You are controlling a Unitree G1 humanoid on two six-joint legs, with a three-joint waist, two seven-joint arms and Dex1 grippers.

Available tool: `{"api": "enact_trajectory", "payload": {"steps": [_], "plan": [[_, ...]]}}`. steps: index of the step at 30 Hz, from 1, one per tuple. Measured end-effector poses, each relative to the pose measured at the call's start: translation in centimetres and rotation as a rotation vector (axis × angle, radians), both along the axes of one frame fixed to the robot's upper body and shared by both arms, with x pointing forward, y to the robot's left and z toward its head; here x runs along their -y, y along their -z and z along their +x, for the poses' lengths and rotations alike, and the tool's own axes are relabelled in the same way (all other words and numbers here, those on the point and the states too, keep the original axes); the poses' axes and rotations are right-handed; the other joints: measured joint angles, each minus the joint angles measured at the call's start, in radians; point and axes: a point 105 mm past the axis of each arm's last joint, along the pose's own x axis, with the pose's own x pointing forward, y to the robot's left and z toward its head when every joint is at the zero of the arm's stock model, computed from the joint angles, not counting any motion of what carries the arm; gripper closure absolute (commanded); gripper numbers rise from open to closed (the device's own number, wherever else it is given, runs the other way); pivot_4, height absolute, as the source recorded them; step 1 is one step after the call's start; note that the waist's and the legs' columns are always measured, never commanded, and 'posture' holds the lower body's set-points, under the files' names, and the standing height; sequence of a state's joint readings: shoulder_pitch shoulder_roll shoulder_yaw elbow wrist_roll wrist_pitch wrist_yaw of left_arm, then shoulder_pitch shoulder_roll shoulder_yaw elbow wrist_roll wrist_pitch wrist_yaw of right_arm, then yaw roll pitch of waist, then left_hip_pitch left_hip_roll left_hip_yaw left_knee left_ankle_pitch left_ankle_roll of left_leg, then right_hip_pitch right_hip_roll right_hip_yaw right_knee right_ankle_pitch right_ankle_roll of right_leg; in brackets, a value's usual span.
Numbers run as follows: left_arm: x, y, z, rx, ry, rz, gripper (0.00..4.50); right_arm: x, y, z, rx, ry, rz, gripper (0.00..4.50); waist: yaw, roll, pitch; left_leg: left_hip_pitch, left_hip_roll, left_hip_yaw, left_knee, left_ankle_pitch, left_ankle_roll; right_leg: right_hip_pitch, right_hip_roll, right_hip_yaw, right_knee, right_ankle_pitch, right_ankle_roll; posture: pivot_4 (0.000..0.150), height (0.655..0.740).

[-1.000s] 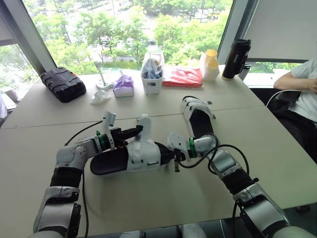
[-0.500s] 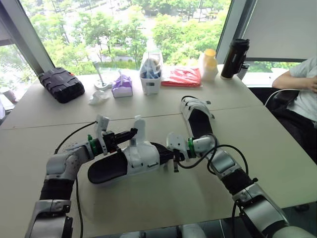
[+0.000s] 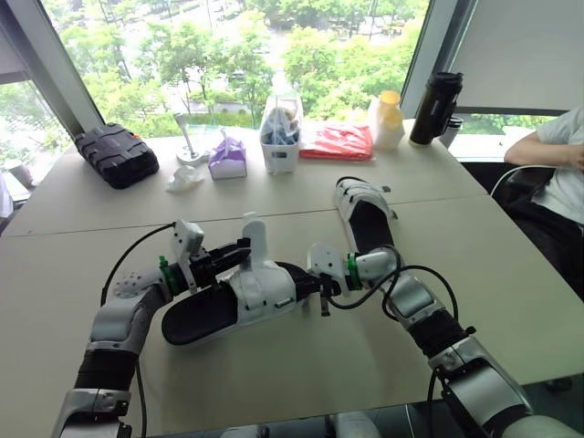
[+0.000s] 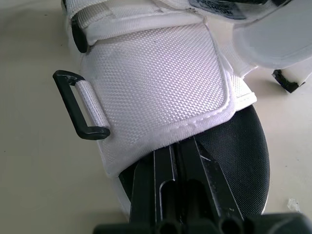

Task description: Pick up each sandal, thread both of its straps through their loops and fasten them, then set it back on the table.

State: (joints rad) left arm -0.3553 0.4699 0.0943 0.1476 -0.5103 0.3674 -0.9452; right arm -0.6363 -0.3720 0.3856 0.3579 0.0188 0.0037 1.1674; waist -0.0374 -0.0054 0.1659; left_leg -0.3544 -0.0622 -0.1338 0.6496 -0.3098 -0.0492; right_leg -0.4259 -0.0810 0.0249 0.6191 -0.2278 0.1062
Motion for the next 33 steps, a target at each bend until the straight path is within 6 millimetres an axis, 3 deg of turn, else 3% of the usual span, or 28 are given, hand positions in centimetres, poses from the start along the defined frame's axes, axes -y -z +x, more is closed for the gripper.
{"api": "enact_trajectory", "payload": {"steps": [3, 13, 18, 22, 23, 33], "plan": [[-0.24, 0.08, 0.1, -0.037, -0.016, -0.028, 0.49, 0.0, 0.0, 0.01, 0.0, 0.0, 0.0, 4.5, 0.0, 0.0, 0.0, 0.0, 0.0, 0.0, 0.0, 0.0, 0.0, 0.0, 0.0, 0.0, 0.0, 0.0, 0.0, 0.15, 0.74], [-0.54, 0.17, 0.08, -0.102, -0.03, -0.081, 0.49, 0.02, 0.0, 0.01, 0.0, 0.0, 0.0, 4.5, 0.0, 0.0, 0.0, 0.0, 0.0, 0.0, 0.0, 0.0, 0.0, 0.0, 0.0, 0.0, 0.0, 0.0, 0.0, 0.15, 0.74], [-0.39, -0.08, 0.02, -0.112, -0.028, -0.104, 2.06, 0.01, 0.0, 0.01, 0.0, 0.001, 0.0, 4.5, 0.0, 0.0, 0.0, 0.0, 0.0, 0.0, 0.0, 0.0, 0.0, 0.0, 0.0, 0.0, 0.0, 0.0, 0.0, 0.15, 0.74], [-0.33, -0.62, -0.05, -0.104, -0.029, -0.115, 4.11, 0.02, 0.01, 0.01, 0.0, 0.0, 0.0, 4.5, 0.0, 0.0, 0.0, 0.0, 0.0, 0.0, 0.0, 0.0, 0.0, 0.0, 0.0, 0.0, 0.0, 0.0, 0.0, 0.15, 0.74], [-0.36, -0.71, -0.05, -0.102, -0.03, -0.119, 4.45, 0.02, 0.01, 0.01, 0.0, 0.0, 0.0, 4.5, 0.0, 0.0, 0.0, 0.0, 0.0, 0.0, 0.0, 0.0, 0.0, 0.0, 0.0, 0.0, 0.0, 0.0, 0.0, 0.15, 0.74], [-0.99, -0.44, -0.74, -0.103, -0.048, -0.109, 4.45, 0.0, 0.01, 0.0, 0.002, -0.002, -0.001, 4.5, 0.0, 0.0, 0.0, 0.0, 0.0, 0.0, 0.0, 0.0, -0.001, 0.0, 0.0, 0.0, 0.0, 0.0, 0.0, 0.15, 0.74]]}}
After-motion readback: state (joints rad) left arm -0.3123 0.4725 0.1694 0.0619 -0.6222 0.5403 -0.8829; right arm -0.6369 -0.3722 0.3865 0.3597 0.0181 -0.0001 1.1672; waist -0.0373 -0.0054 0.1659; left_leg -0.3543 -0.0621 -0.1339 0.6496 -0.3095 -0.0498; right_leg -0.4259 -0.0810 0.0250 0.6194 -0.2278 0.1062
